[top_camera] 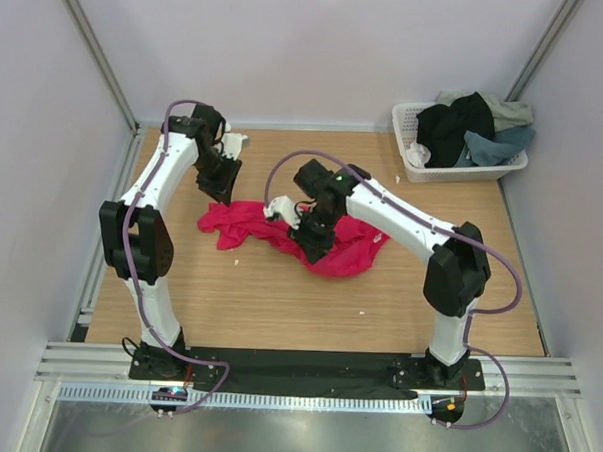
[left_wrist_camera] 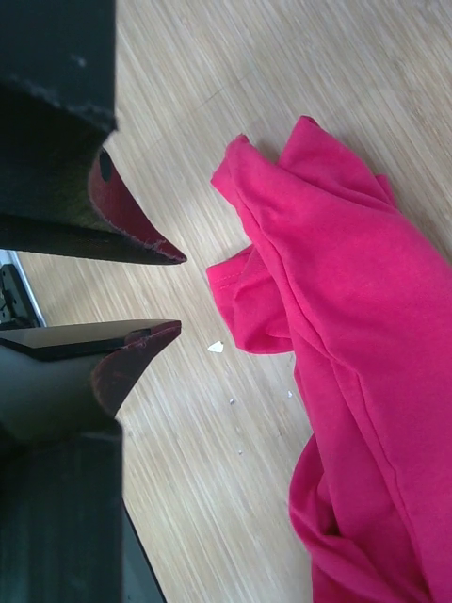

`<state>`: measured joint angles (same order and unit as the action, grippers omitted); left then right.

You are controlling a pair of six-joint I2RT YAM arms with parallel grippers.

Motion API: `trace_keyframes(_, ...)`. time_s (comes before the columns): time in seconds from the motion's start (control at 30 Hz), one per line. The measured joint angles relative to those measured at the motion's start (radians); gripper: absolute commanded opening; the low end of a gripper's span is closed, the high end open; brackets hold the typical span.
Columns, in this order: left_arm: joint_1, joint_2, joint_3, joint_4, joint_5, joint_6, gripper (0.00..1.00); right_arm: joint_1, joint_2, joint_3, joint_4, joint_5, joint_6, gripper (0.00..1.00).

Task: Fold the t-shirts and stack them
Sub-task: Flatten the tshirt out

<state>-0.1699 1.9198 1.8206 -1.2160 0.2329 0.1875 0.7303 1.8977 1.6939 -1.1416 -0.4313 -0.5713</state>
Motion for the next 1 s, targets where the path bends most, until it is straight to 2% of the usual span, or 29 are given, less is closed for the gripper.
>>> trace_keyframes(0.07, 0.0, 0.0, 0.0, 0.0, -0.004, 0.0, 0.33, 0.061, -0.04, -0.029, -0.008, -0.03, 0.003, 0.32)
trace_keyframes(0.17, 0.0, 0.0, 0.0, 0.0, -0.006, 0.0, 0.35, 0.061, -0.059, -0.062, -0.014, -0.024, 0.001, 0.35)
trace_keyframes(0.43, 0.0, 0.0, 0.0, 0.0, -0.006, 0.0, 0.39, -0.219, -0.056, -0.078, 0.09, 0.097, 0.052, 0.35)
trace_keyframes(0.5, 0.0, 0.0, 0.0, 0.0, -0.006, 0.0, 0.4, -0.257, -0.053, -0.084, 0.124, 0.138, 0.053, 0.35)
trace_keyframes(0.63, 0.0, 0.0, 0.0, 0.0, -0.01, 0.0, 0.4, -0.248, -0.026, -0.106, 0.19, 0.185, 0.042, 0.34)
trace_keyframes(0.8, 0.0, -0.002, -0.008, 0.001, -0.018, 0.0, 0.4, -0.238, -0.023, -0.223, 0.276, 0.229, 0.0, 0.34)
trace_keyframes(1.0, 0.0, -0.016, -0.027, 0.0, -0.037, 0.001, 0.41, -0.279, -0.023, -0.311, 0.347, 0.257, -0.038, 0.35)
